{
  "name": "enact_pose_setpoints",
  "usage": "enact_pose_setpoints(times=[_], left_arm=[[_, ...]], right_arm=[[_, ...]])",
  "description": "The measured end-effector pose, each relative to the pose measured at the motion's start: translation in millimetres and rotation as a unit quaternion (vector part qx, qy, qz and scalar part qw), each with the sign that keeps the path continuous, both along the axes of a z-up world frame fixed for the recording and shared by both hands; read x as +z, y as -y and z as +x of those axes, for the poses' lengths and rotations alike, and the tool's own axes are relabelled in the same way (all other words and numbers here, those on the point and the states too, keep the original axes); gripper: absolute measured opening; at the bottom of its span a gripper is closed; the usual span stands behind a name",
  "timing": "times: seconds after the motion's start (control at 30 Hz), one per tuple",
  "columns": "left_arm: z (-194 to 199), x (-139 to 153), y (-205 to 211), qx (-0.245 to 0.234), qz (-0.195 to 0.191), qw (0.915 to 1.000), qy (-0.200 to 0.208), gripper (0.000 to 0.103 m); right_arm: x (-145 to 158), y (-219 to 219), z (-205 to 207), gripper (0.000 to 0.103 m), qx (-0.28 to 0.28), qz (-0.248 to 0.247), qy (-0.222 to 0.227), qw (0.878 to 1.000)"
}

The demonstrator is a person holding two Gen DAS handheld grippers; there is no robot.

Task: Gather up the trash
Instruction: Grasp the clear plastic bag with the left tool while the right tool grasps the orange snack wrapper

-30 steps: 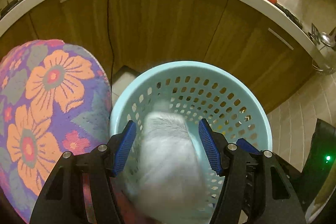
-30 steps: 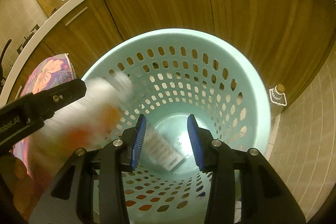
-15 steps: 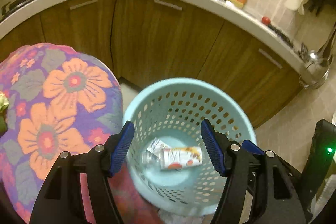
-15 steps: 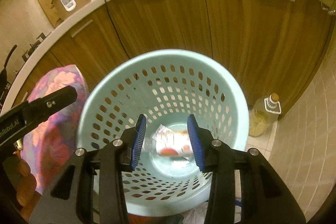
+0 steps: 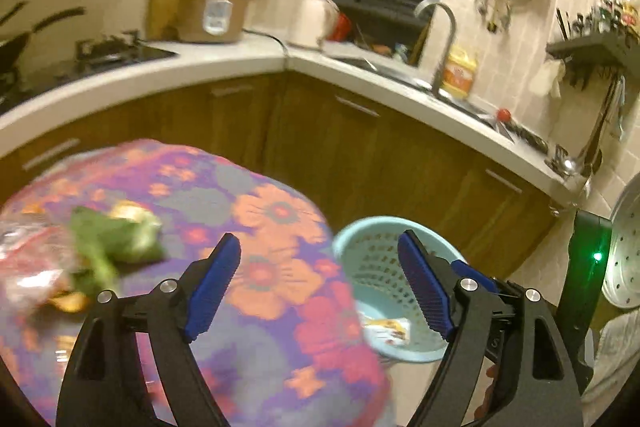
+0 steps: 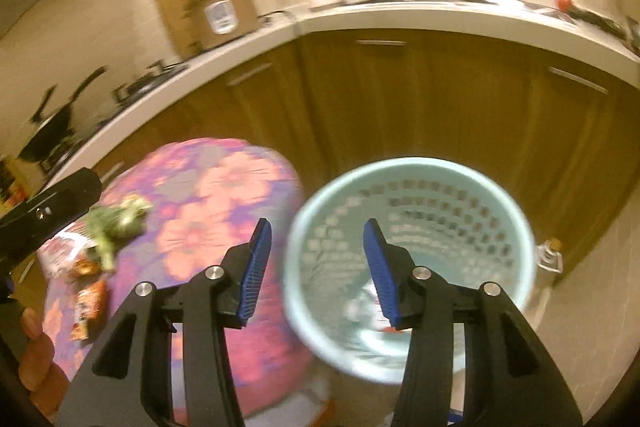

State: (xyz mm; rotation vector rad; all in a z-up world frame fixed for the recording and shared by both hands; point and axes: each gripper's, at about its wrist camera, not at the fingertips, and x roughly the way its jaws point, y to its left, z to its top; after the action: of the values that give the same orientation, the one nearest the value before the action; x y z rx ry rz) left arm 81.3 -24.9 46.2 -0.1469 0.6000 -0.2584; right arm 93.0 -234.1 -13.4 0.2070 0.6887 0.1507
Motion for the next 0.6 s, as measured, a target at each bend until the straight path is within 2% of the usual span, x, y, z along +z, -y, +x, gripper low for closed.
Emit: enact_pose_setpoints(times=[0.13, 0.3, 0.47, 0.6], left_arm=[[-24, 5, -53, 0.042, -0.005, 0.9991, 0.008, 0.079], [-56, 8, -123, 0.111, -0.007, 0.9935, 0.022, 0.079], [-82, 4, -194, 0.187, -0.016, 0.9815, 0.038, 0.085], [-83, -7, -238, 0.225, -0.028, 0.9737, 0.022, 0.085]], right_arm=[[0, -52, -4, 0.048, 0.056, 0.001, 0.000, 0.998], [-8, -114, -14, 0.054, 0.115, -0.009, -0.008, 0.993], [-20, -161, -20, 0.064, 0.160, -0.006, -0.026, 0.987], [-28, -186, -18, 0.067, 0.184, -0.010, -0.039, 0.982]])
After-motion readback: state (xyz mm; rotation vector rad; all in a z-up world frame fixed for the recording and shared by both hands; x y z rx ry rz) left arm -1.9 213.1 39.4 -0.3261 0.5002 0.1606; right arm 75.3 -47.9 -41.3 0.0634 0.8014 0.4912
